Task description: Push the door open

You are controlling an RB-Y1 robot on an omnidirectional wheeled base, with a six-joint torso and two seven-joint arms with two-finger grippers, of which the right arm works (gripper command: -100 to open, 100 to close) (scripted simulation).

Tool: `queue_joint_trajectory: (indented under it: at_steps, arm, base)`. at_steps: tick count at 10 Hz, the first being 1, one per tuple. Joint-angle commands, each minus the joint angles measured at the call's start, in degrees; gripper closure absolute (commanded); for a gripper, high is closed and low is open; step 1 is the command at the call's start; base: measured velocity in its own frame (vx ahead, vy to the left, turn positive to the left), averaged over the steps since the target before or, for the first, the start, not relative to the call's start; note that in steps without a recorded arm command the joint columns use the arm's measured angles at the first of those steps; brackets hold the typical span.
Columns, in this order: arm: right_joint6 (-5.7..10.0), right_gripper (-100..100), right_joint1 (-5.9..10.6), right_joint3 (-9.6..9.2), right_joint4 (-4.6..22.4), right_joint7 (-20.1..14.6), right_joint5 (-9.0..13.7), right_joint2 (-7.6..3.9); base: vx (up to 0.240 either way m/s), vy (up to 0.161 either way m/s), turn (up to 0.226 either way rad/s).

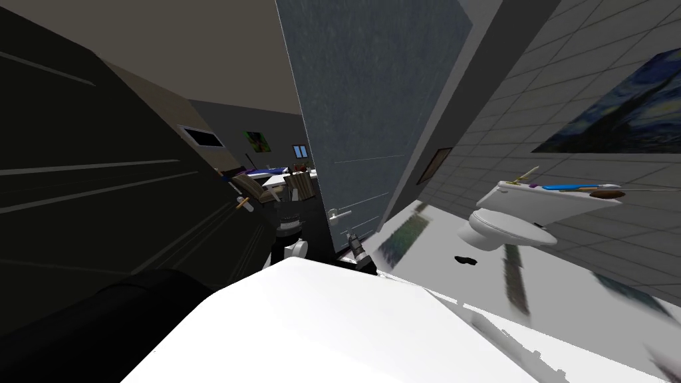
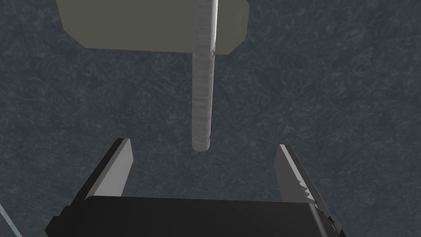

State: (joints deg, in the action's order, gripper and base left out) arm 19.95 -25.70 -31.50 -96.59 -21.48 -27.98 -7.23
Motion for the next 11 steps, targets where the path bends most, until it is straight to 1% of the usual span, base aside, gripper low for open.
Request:
queue_joint_trajectory:
  at_steps: [1, 3, 7, 8, 9, 11]
  arm:
    - [-0.3, -100, 0.7, 0.23, 0.55, 0.19, 0.2, 0.46]
    - [-0.52, -100, 1.19, 0.39, 0.95, 0.33, 0.34, 0.79]
    - [-1.31, -100, 3.03, 0.99, 2.41, 0.84, 0.87, 2.07]
    - [-1.17, -100, 2.77, 0.91, 2.24, 0.79, 0.79, 1.95]
    - [-1.17, 100, 2.77, 0.91, 2.24, 0.79, 0.79, 1.95]
    - [-1.17, 100, 2.77, 0.91, 2.24, 0.79, 0.79, 1.95]
  base:
    - [0.068, 0.04, 0.043]
    - [0.156, 0.104, 0.018]
    - [0.185, 0.111, 0.03]
    - [0.063, 0.044, -0.003]
    - [0.0, 0.0, 0.0]
    - [-0.018, -0.015, 0.008]
